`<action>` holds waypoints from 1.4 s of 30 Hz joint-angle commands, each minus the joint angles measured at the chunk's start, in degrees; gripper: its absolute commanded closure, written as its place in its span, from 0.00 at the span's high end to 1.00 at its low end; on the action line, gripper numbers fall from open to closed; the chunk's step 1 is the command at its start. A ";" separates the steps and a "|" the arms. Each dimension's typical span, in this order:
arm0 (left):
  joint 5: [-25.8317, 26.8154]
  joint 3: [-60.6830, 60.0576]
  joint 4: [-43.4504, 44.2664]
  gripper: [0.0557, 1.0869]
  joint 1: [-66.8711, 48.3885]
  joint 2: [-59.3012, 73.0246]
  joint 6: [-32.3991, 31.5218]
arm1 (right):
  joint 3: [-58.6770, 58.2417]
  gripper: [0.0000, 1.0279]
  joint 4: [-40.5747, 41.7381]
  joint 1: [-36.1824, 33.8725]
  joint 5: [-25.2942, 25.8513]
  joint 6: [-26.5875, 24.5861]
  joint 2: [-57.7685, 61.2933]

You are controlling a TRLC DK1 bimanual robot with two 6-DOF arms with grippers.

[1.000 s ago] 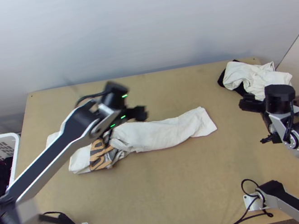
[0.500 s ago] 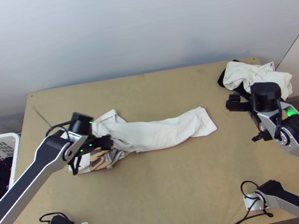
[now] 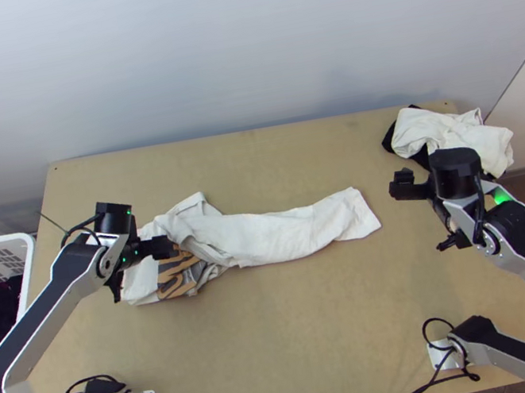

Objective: Fold the t-shirt

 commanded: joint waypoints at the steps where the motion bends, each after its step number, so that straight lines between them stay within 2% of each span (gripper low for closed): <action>1: -0.14 0.17 3.50 0.91 0.95 4.54 1.35 | 0.12 0.96 0.15 0.22 -0.32 0.37 0.87; 7: -0.05 2.11 4.38 0.90 -0.55 9.29 0.73 | 0.29 0.96 0.15 0.39 -0.67 0.37 1.66; 10: -0.14 2.81 4.38 0.87 -0.98 11.49 0.56 | 0.91 0.96 0.06 0.83 -2.61 0.37 2.45; 15: -0.14 2.81 6.14 0.69 -1.25 13.33 1.00 | 1.79 0.95 -0.64 4.17 -6.47 0.37 3.59; 17: -0.23 2.46 7.63 0.55 -1.34 13.60 1.61 | 2.31 0.95 -0.99 5.84 -7.70 0.37 4.21; 19: -0.23 2.37 8.95 0.32 -1.42 13.60 2.23 | 3.46 0.93 -1.79 7.78 -8.58 0.54 5.18; 22: -0.41 2.46 10.00 0.04 -1.34 13.24 3.20 | 6.45 0.93 -4.25 12.00 -10.78 1.86 7.64; 26: -0.67 2.81 10.09 0.04 -1.34 11.75 3.28 | 8.91 0.93 -5.65 18.85 -14.30 3.71 12.38; 31: -0.67 4.66 9.74 0.04 -1.34 8.50 2.49 | 13.13 0.93 -4.42 26.94 -15.09 5.11 19.15; 35: -0.67 6.24 9.48 0.04 -0.98 6.21 1.53 | 14.88 0.93 -1.87 30.72 -16.93 5.73 25.65; 39: -0.67 7.03 8.95 0.04 -0.72 5.07 0.65 | 16.29 0.93 0.50 34.58 -20.19 10.21 33.83; 42: -0.67 7.38 8.25 0.04 -0.81 5.07 0.12 | 18.75 0.93 0.68 37.92 -20.98 10.12 39.54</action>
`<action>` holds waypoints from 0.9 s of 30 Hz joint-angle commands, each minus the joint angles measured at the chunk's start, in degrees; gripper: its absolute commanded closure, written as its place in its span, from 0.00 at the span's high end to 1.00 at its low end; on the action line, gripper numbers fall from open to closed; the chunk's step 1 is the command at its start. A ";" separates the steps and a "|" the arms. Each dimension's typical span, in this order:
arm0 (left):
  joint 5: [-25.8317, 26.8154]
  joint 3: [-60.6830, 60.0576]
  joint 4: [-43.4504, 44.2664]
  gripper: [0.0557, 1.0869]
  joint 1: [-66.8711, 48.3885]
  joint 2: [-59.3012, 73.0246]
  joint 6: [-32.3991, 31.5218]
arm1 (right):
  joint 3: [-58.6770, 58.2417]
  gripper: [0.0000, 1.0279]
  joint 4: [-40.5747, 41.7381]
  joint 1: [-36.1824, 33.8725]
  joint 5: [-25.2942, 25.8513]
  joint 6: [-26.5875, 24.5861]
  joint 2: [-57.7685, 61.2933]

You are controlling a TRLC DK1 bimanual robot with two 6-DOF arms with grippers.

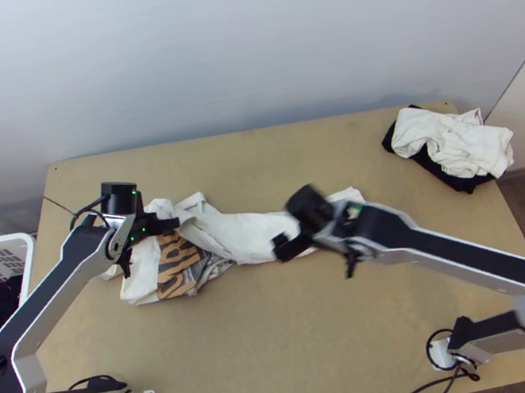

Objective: Fold the t-shirt

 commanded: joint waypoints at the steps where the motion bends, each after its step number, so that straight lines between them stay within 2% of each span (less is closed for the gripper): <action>1: -0.01 1.39 -0.95 0.04 0.24 -1.46 -1.19 | 4.81 0.93 1.70 7.59 -3.03 2.21 12.86; 19: -0.01 2.71 -3.24 0.04 -0.64 -1.11 -2.16 | 22.65 0.93 3.11 8.12 -3.12 0.89 34.66; 24: -0.01 2.89 -3.42 0.04 -0.37 -1.20 -2.07 | 25.99 0.89 2.58 7.41 -1.36 0.19 38.61; 26: -0.01 2.89 -3.59 0.04 -0.20 -1.20 -1.98 | 26.08 0.75 2.49 6.80 -0.48 -0.34 38.79; 27: -0.01 2.89 -3.68 0.04 -0.11 -1.20 -1.90 | 26.08 0.63 2.49 6.53 0.13 -1.13 38.70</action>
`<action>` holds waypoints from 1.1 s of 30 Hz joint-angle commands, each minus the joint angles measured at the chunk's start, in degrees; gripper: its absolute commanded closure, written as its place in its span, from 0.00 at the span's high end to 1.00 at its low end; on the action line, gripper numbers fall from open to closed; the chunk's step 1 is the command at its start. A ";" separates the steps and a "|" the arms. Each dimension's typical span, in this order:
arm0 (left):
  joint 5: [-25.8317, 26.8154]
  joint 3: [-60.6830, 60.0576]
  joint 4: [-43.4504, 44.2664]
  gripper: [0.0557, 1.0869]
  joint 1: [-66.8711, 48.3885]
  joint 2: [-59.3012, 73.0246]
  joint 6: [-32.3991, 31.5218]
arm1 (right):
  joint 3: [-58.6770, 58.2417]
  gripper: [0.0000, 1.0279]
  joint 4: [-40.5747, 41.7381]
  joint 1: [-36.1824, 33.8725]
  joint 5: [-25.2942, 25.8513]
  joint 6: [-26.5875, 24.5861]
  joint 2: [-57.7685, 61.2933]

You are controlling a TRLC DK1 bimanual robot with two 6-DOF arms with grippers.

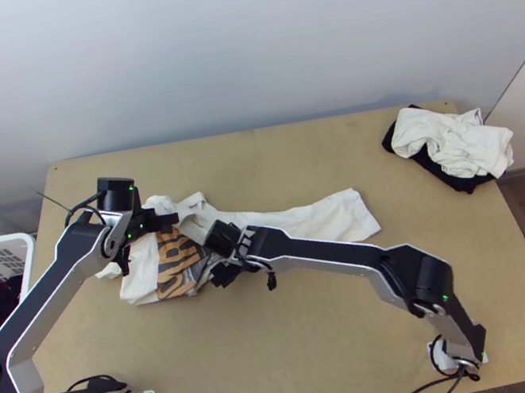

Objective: Fold the t-shirt

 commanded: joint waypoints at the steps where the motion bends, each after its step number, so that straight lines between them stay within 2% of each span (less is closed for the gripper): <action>1: -0.01 0.11 -0.58 0.04 0.57 -0.11 0.12 | 3.09 0.52 -0.39 -1.25 3.35 -2.45 3.53; 5: -0.01 0.02 -0.58 0.04 0.74 -0.11 0.20 | 2.82 0.18 -1.62 -1.69 6.08 -5.08 2.65; 9: 0.07 0.11 -0.58 0.04 0.74 -0.02 0.20 | 2.47 0.03 -4.35 -2.39 6.16 -5.52 0.81; 14: -0.01 0.73 -0.66 0.04 0.83 -0.72 0.12 | 2.47 0.03 -7.77 -4.15 7.22 -5.52 -2.44; 22: -0.01 6.44 -2.07 0.04 4.00 -3.71 -1.47 | 5.90 0.03 -9.71 -12.06 7.13 -7.28 -13.61; 27: -0.10 12.24 -2.86 0.04 4.00 -6.35 -1.82 | 10.12 0.03 -11.55 -14.96 7.13 -10.27 -19.06; 33: -3.09 20.59 -3.39 0.04 3.56 -8.11 -1.91 | 17.68 0.03 -13.49 -15.40 7.57 -13.26 -22.22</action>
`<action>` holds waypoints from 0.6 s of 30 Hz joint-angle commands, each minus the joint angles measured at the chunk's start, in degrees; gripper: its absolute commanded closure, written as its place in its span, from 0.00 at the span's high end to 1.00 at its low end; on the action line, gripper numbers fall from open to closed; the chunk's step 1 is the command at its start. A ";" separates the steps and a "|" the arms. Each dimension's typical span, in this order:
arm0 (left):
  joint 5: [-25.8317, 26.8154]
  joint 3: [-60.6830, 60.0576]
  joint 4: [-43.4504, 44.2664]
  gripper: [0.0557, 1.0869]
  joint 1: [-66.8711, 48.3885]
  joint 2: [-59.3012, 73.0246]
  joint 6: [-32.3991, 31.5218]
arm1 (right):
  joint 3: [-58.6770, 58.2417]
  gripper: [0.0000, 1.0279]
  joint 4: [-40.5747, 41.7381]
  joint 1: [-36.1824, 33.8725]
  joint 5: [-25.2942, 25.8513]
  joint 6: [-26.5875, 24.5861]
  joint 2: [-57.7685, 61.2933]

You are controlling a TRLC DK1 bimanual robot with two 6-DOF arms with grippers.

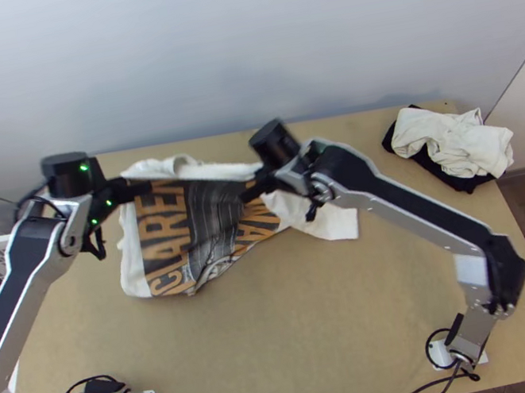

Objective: Fold the t-shirt

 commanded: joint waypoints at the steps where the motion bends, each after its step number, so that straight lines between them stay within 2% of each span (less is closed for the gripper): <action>1: -3.14 9.56 -0.57 0.04 0.04 -2.38 -0.35 | 8.85 0.03 -3.00 -1.67 1.32 -3.21 -4.82; 9: -11.58 19.76 1.45 0.04 -0.23 -5.46 2.28 | 23.09 0.03 -5.81 1.23 9.50 -10.50 -6.41; 18: -21.07 25.56 13.93 0.04 -1.11 -10.91 11.77 | 23.97 0.03 -3.70 9.93 23.73 -21.31 -11.06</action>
